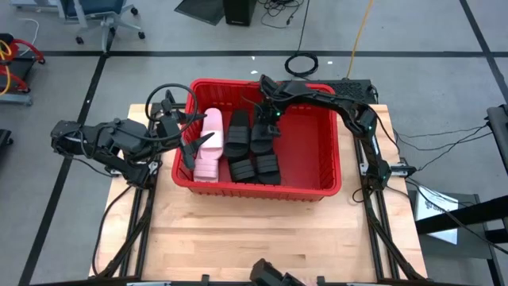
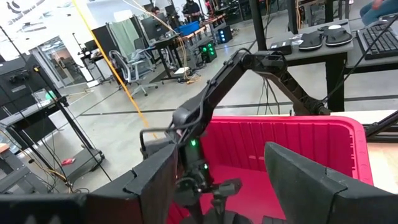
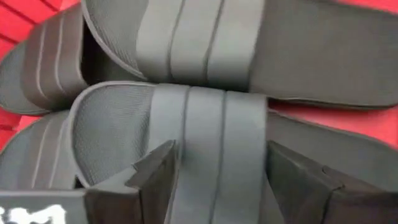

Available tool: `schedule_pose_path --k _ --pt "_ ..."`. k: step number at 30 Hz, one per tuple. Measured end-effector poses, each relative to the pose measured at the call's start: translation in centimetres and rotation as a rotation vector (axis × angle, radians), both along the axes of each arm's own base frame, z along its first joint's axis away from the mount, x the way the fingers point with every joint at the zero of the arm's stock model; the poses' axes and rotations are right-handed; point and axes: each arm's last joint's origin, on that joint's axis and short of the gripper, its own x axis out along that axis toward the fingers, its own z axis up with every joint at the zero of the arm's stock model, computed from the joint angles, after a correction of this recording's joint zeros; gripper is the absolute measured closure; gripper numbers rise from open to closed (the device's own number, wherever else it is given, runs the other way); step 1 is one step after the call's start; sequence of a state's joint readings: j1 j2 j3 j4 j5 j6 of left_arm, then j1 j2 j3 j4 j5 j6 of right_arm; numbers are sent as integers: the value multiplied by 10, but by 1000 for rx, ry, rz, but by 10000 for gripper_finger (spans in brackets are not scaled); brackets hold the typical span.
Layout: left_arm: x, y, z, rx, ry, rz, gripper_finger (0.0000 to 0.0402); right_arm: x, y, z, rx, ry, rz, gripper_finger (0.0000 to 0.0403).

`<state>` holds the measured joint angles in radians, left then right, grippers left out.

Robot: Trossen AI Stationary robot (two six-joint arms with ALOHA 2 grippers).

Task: Pick and place slides into bin
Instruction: Put the black slide into the red bin, then return to Home Position

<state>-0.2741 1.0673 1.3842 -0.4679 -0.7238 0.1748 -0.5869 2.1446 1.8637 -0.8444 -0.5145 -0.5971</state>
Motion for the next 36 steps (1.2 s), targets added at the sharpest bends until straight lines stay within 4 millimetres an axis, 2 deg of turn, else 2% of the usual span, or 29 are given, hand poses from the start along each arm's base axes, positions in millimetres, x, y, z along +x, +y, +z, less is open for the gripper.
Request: schedule_pose_path --k 10,17,25,29,32,36 --pt "0 0 0 0 0 0 153 -11 7 46 -60 -88 -25 167" --pt "-3 1 -1 14 22 7 153 -27 18 93 -107 -184 -66 175" --pt "-7 0 -4 19 63 -2 153 -64 50 170 -71 -347 -199 170" --pt "-6 0 -5 20 67 -3 153 -84 66 204 -107 -464 -205 172" --pt "-4 -1 -6 19 70 -8 153 -99 76 223 -104 -522 -228 175" --pt "-3 -1 -7 0 70 -15 153 -113 85 238 2 -549 -331 175"
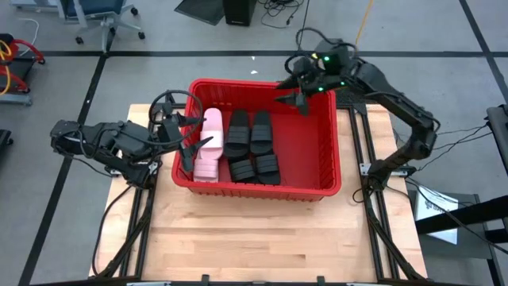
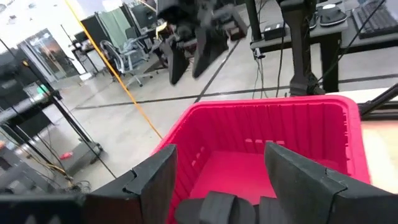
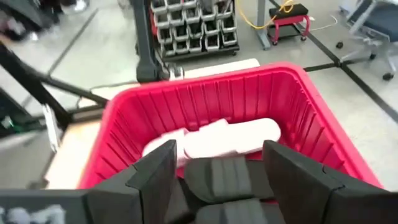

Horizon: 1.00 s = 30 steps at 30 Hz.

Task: Pick and place slides into bin
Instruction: Return to Home Position

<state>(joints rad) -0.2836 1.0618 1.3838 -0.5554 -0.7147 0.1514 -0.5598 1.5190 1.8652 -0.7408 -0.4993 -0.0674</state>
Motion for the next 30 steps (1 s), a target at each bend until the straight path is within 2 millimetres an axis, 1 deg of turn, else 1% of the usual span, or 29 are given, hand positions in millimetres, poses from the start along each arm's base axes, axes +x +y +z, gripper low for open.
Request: schedule_pose_path --k 4,7,10,13,16,19,24,27,30 --pt "0 0 0 -53 -23 4 153 -10 16 7 33 -18 8 170" --pt "-3 0 1 -87 -43 6 153 -14 30 2 37 -15 45 171" --pt "-5 -4 -1 -70 -16 -20 153 -22 47 -5 45 -37 77 174" --pt "-5 -12 -2 -78 6 -113 153 -34 64 -11 35 -89 113 176" --pt "-4 -18 2 -92 -21 -254 153 -48 77 -22 55 -135 129 173" --pt "-2 -18 4 -87 -33 -341 153 -64 88 -28 64 -199 138 171" --pt "3 -5 0 -78 8 -284 153 -93 99 -32 26 -284 142 173" --pt "6 11 0 -95 -3 -220 153 -108 103 -30 6 -319 128 175" --pt "8 25 -1 -93 20 -216 153 -119 105 -30 -10 -342 117 175"
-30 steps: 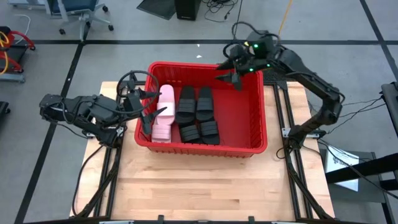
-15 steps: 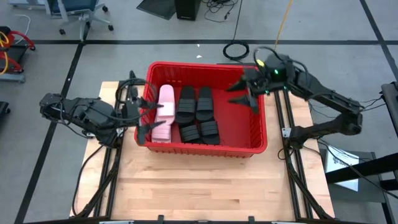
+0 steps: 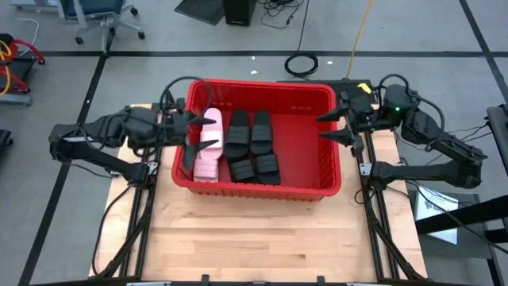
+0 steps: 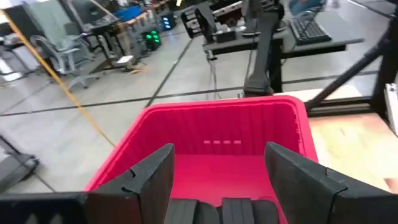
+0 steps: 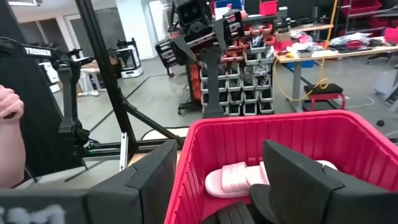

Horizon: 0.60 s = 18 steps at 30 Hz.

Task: Pick and place slides into bin
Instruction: Return to Home Position

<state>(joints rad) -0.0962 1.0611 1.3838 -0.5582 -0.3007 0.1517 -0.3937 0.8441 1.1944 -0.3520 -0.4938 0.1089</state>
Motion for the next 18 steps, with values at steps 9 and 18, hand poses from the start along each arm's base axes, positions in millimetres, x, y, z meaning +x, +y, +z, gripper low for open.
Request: schedule_pose_path --k 9,18 --pt "-1 29 -1 -6 19 43 153 -14 -6 -14 -7 3 -97 173" --pt "-1 33 -1 -29 17 25 153 -14 -25 -15 64 -28 -56 171"
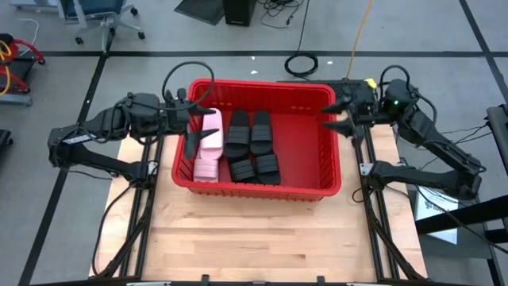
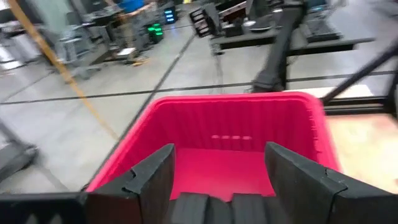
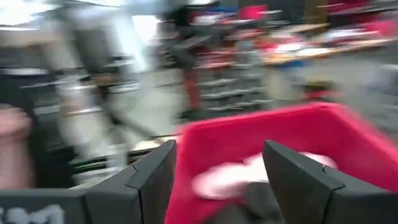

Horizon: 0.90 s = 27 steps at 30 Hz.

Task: Pick and place slides into bin
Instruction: Return to Home Position

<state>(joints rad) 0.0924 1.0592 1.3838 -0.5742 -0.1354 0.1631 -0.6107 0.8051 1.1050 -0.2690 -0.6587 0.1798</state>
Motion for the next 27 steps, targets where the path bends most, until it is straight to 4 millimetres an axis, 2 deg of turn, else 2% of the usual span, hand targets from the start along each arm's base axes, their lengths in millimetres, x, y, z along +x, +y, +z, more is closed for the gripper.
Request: schedule_pose_path --k 3,10,18,27 --pt "1 -5 0 -5 -4 -56 153 9 3 -2 36 -30 141 170" --pt "2 -17 3 -6 -29 -111 153 11 25 -11 40 -53 208 176" --pt "2 -27 3 11 -29 -124 153 4 55 -11 23 -105 244 170" --pt "0 -35 -4 -4 -35 -135 153 1 76 -32 9 -93 220 176"
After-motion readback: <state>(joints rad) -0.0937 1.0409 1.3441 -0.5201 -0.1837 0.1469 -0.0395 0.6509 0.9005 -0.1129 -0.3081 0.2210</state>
